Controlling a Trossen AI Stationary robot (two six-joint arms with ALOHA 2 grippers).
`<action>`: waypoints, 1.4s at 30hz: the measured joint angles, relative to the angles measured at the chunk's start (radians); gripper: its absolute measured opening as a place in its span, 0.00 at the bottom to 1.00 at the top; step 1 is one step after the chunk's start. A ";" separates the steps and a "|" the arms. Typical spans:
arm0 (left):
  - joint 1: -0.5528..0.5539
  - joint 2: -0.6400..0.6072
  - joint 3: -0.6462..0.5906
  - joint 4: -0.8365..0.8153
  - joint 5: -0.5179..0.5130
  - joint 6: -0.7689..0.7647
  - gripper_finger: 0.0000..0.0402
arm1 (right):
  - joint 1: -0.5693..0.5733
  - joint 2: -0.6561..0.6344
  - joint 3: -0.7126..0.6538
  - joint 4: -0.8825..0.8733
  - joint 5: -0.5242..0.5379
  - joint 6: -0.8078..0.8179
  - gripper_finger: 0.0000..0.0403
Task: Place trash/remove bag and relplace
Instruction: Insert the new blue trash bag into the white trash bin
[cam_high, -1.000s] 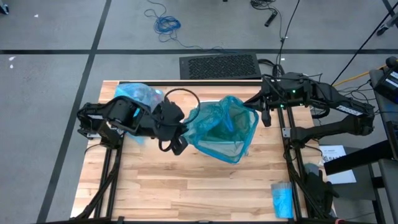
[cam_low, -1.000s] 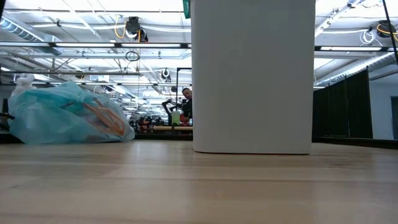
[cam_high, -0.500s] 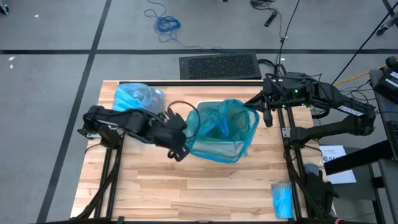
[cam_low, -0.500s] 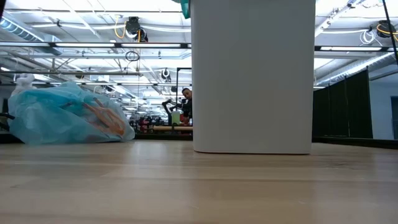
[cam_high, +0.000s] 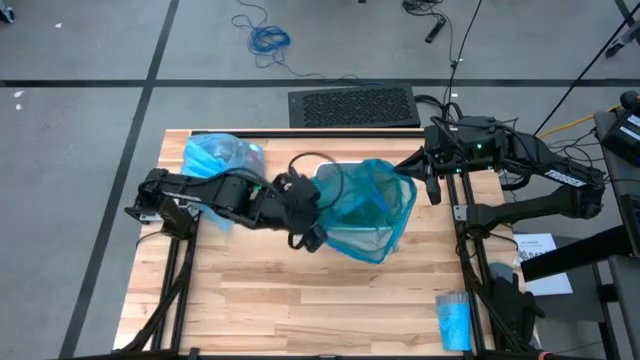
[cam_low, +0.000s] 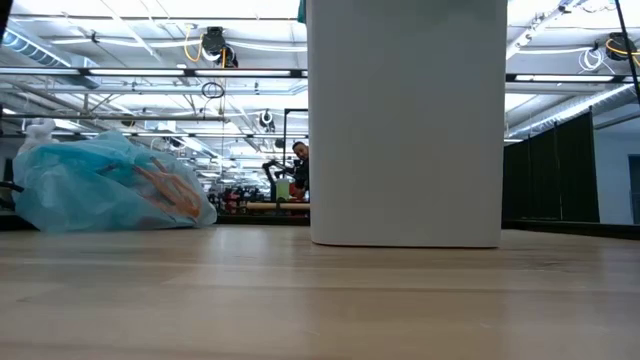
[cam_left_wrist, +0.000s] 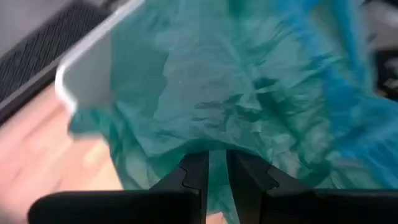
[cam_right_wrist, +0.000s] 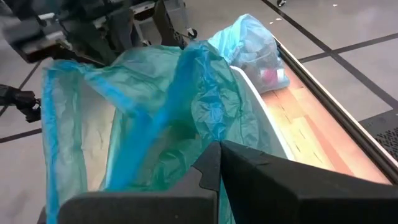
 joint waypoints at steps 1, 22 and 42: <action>0.010 0.000 0.000 0.036 0.005 0.031 0.14 | 0.000 0.000 0.000 0.000 0.000 0.000 0.01; 0.240 0.093 -0.008 0.150 0.447 0.199 0.14 | -0.012 0.015 0.000 -0.104 -0.021 0.007 0.01; 0.199 -0.047 0.007 -0.038 0.269 0.145 0.14 | -0.030 0.022 0.000 -0.164 -0.026 -0.008 0.01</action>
